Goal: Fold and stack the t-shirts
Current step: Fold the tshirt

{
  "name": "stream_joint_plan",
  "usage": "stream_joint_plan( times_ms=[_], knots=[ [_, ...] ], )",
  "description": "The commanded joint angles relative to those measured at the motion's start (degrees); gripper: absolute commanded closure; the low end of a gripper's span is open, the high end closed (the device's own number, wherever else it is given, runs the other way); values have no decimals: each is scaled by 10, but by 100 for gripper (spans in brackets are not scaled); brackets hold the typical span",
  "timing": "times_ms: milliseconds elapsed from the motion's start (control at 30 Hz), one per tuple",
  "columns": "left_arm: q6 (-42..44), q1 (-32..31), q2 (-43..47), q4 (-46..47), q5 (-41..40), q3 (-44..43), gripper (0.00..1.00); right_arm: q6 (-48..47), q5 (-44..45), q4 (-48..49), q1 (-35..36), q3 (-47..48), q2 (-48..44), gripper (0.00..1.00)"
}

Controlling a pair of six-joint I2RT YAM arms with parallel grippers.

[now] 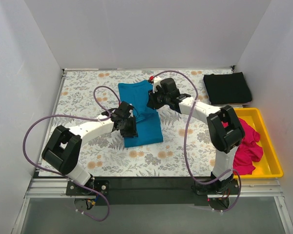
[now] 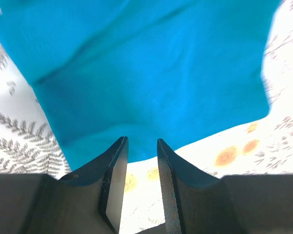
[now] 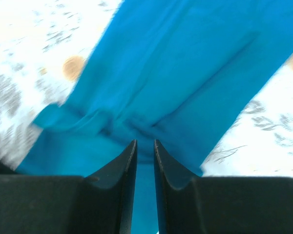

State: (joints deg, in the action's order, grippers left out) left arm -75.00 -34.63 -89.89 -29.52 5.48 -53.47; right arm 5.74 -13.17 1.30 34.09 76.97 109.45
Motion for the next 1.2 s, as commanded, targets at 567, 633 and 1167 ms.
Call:
stream_joint_plan(
  times_ms=[567,633,1167],
  knots=[
    [-23,2,96,-40,-76,15,70,23,-181,81,64,-55,52,78],
    [-28,2,103,-41,-78,20,70,23,-175,80,63,-38,69,78],
    [-30,3,123,-51,-78,36,70,42,-115,78,-3,121,171,76]
  ],
)
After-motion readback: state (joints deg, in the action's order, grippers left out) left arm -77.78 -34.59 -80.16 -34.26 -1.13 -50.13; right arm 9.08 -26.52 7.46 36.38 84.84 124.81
